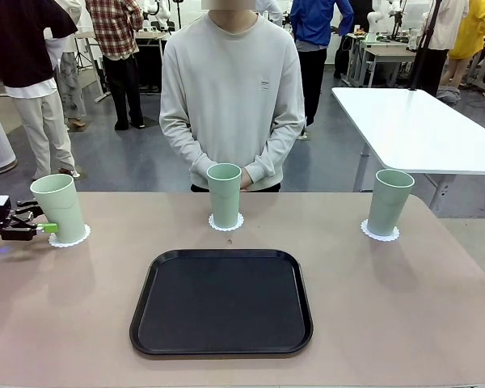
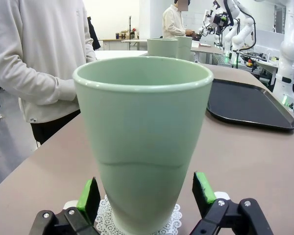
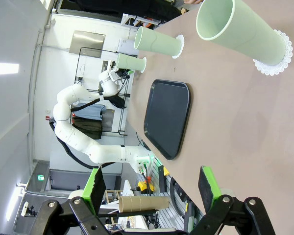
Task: Place coasters on the table and set cups on them.
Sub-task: Take one Reusable plastic cup from the Flat Tray and place it on a coaster set by the human.
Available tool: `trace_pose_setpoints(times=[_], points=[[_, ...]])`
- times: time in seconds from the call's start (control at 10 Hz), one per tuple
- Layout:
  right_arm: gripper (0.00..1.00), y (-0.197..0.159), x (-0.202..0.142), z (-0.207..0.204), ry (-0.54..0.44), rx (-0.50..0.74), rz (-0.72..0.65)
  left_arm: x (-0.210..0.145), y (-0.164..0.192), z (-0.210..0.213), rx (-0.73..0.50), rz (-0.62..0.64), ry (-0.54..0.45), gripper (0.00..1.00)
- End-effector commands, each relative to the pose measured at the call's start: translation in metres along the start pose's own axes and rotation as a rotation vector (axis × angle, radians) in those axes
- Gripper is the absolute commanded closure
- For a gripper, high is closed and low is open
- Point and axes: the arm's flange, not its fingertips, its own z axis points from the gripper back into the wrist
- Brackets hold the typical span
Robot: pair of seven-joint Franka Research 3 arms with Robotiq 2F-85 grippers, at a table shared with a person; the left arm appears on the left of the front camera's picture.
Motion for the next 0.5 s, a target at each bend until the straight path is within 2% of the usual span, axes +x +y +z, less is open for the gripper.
trace_pose_setpoints(times=[0.0, 0.4], points=[[0.0, 0.001, 0.0, 0.0, -0.001, 0.001, 0.002, 0.002, 0.001, 0.014, -0.02, 0.024, 0.008, 0.0], [0.0, 0.001, 0.0, 0.0, -0.001, 0.001, 0.002, 0.002, -0.003, 0.043, -0.003, 0.045, 0.065, 0.0]])
